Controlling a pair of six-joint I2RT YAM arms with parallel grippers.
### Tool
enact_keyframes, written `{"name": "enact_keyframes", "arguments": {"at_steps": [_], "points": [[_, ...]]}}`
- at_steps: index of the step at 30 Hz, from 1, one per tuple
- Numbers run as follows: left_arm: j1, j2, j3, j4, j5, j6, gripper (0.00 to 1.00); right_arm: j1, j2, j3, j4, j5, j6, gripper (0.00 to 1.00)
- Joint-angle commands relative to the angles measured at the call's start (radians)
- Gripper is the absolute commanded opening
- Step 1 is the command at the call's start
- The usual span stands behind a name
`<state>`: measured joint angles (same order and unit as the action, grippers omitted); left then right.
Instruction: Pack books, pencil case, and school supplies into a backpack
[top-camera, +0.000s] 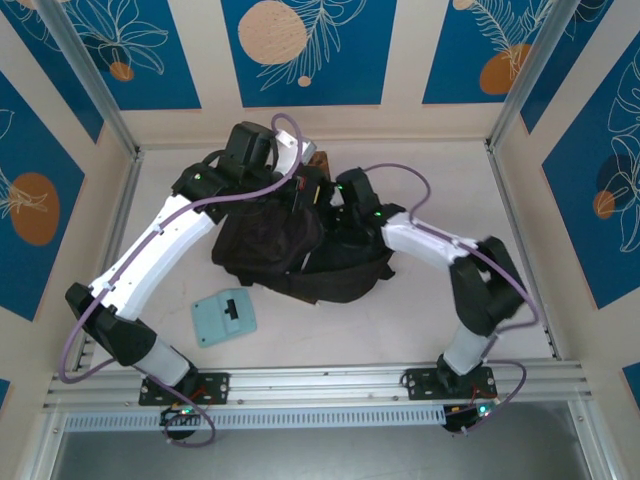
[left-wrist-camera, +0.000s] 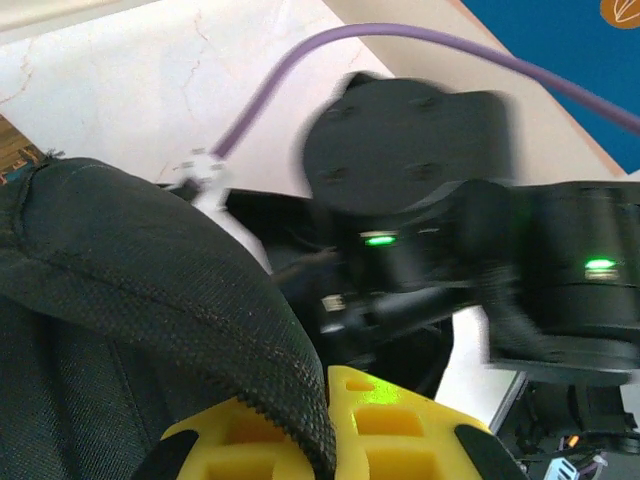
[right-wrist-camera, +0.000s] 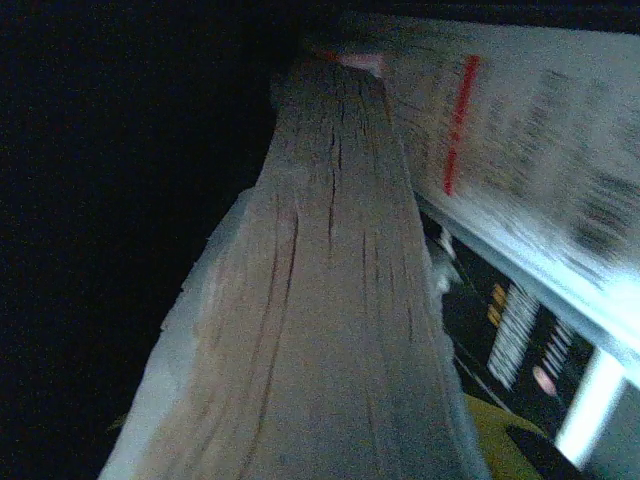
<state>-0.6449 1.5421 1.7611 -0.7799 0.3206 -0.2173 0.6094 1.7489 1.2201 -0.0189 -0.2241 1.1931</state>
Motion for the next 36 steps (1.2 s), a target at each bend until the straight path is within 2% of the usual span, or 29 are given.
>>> {"name": "enact_keyframes", "arguments": {"at_steps": [1,4,6,8,11,13,14,15,20,23,27,28,33,36], "points": [[0.006,-0.030,0.063,0.071,0.011,0.018,0.00,0.022,0.146,0.109,0.108,-0.037,0.078,0.09],[0.014,-0.030,0.062,0.068,-0.005,0.019,0.00,0.024,0.273,0.153,0.215,-0.088,0.166,0.25],[0.022,-0.030,0.058,0.065,-0.018,0.018,0.00,0.021,0.312,0.186,0.221,-0.106,0.155,0.35],[0.034,-0.028,0.057,0.057,-0.026,0.016,0.00,0.021,0.317,0.216,0.209,-0.103,0.084,0.45],[0.056,-0.048,0.025,0.080,-0.060,0.000,0.00,0.020,0.317,0.306,0.099,-0.095,-0.056,0.55],[0.080,-0.079,-0.012,0.111,-0.101,-0.022,0.00,0.018,0.338,0.400,0.008,-0.101,-0.135,0.67],[0.092,-0.094,-0.031,0.128,-0.121,-0.037,0.00,0.016,0.354,0.449,-0.022,-0.118,-0.162,0.69],[0.109,-0.114,-0.052,0.146,-0.144,-0.052,0.00,0.015,0.377,0.513,-0.071,-0.136,-0.189,0.75],[0.197,-0.176,-0.113,0.147,-0.334,-0.128,0.00,0.018,0.469,0.842,-0.419,-0.134,-0.346,0.79],[0.262,-0.184,-0.143,0.143,-0.364,-0.167,0.00,0.026,0.442,0.887,-0.525,-0.085,-0.417,0.80],[0.320,-0.162,-0.186,0.173,-0.323,-0.207,0.00,0.037,0.330,0.798,-0.547,0.017,-0.476,0.81],[0.324,-0.153,-0.186,0.174,-0.324,-0.212,0.00,0.040,0.300,0.766,-0.547,0.056,-0.483,0.84],[0.336,-0.094,-0.181,0.194,-0.321,-0.227,0.00,0.043,0.133,0.601,-0.567,0.271,-0.518,0.85],[0.345,-0.068,-0.196,0.217,-0.299,-0.248,0.00,0.035,0.062,0.525,-0.555,0.267,-0.543,0.86]]}}
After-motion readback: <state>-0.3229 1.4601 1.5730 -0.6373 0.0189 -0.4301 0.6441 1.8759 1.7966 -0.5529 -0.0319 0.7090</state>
